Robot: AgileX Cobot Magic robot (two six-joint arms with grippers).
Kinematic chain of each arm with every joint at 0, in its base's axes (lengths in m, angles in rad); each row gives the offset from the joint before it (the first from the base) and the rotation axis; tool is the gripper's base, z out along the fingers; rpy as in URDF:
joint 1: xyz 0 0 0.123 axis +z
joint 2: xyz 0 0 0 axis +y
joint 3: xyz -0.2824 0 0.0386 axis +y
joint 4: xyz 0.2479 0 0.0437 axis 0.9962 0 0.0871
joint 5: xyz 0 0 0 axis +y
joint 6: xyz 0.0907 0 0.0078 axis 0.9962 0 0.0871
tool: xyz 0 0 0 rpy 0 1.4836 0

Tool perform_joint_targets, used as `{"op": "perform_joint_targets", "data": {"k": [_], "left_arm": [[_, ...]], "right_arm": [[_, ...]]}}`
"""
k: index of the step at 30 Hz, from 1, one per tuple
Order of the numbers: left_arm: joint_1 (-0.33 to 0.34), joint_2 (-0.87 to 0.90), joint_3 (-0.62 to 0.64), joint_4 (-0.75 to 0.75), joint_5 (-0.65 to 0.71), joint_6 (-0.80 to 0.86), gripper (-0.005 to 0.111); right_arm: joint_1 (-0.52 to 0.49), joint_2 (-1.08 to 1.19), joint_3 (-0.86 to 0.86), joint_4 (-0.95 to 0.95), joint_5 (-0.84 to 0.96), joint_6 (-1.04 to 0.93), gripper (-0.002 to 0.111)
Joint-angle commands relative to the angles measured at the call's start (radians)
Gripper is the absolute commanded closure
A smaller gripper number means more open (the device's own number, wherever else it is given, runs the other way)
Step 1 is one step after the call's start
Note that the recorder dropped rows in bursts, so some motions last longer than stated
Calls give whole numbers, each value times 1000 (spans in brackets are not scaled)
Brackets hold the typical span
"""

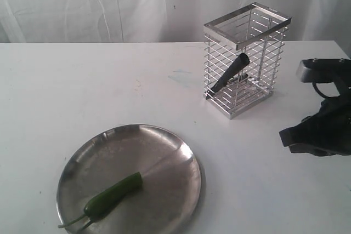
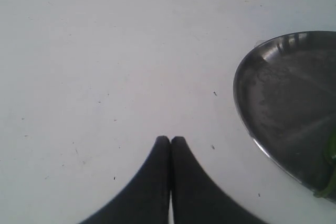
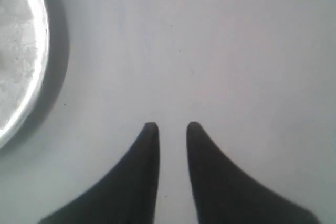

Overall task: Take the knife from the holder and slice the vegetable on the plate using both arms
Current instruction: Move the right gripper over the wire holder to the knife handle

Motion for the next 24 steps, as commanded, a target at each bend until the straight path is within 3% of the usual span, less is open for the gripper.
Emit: {"op": "perform_joint_targets", "data": {"k": [1,4,11,17,24], "left_arm": [[-5,-4,3,-10,-4,2,107],[-5,-4,3,-10,-4,2,107],[-5,-4,3,-10,-4,2,107],[-5,-4,3,-10,-4,2,107],[-5,-4,3,-10,-4,2,107]], "right_arm": [[2,-4,-6,69,-12,-29,58],[2,-4,-17,111,-2,-57,39],[2,-4,-175,225,73,-69,45],[69,41,-389,235,97,-67,46],[102,202,-540,37,49,60,46]]}}
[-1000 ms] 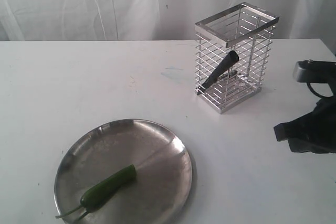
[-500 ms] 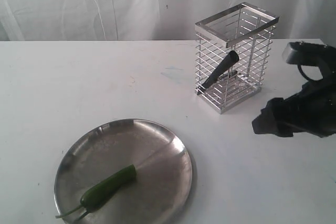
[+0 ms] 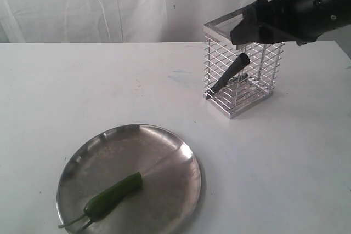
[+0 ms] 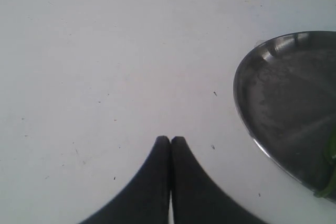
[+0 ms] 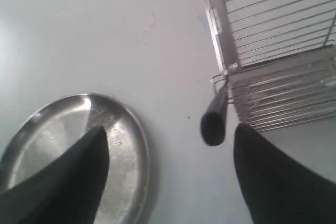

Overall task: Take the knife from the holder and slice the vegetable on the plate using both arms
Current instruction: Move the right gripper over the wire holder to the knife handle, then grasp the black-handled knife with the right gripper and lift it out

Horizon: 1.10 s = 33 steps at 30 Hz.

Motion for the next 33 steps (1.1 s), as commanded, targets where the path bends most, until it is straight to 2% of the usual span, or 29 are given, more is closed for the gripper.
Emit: {"op": "perform_joint_targets", "data": {"k": [1,12,21,26,33], "left_arm": [[-5,-4,3,-10,-4,2,107],[-5,-4,3,-10,-4,2,107],[-5,-4,3,-10,-4,2,107],[-5,-4,3,-10,-4,2,107],[-5,-4,3,-10,-4,2,107]], "right_arm": [[3,93,-58,-146,-23,91,46],[50,215,-60,-159,-77,93,46],[52,262,-60,-163,-122,93,47],[52,263,-60,-170,-131,93,62],[52,261,-60,-176,-125,93,95]]}}
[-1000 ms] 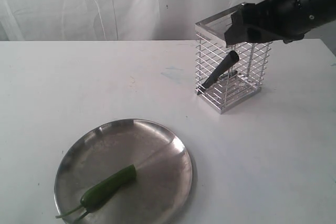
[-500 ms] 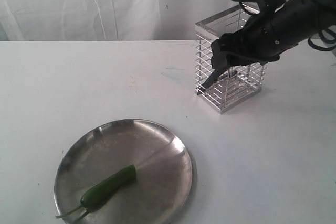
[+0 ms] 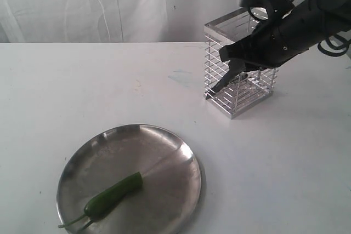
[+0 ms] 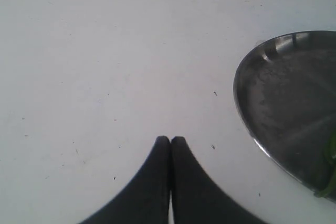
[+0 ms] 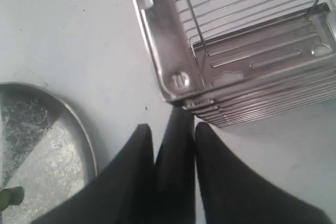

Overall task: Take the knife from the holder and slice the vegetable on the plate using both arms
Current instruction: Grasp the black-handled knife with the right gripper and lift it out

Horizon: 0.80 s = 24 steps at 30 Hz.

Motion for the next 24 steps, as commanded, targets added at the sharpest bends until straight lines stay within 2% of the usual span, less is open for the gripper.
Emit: {"op": "perform_joint_targets", "data": {"k": [1,5,14,24], "left_arm": [[-5,-4,3,-10,-4,2,107],[-5,-4,3,-10,-4,2,107],[-5,-4,3,-10,-4,2,107],[-5,-4,3,-10,-4,2,107]], "right_arm": [[0,-5,-5,-12,-5,3,98],[0,-20,-5,-20,-3,3,108],[0,-125,-5,-61,-8,3,108],[1,-434,13,-60,226,57,108]]}}
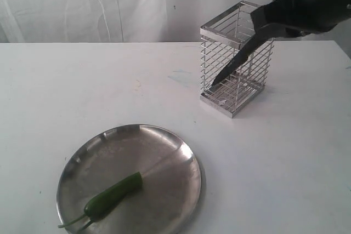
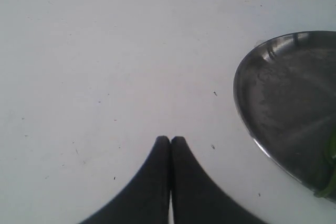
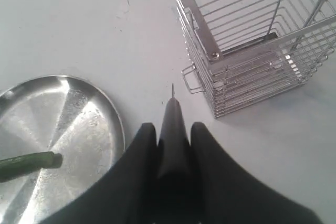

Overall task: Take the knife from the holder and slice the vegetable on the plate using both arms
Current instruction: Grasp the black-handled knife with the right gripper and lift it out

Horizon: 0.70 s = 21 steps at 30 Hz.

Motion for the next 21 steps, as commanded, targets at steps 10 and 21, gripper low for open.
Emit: {"op": "perform_joint_targets", "data": {"k": [10,21], "left_arm": [[-5,-4,3,-10,-3,2,107],[-5,-4,3,-10,-3,2,107]], "right_arm": [[1,-482,694,1128,-365,-372,108],[1,-458,907,1385,-327,-583,108]]}}
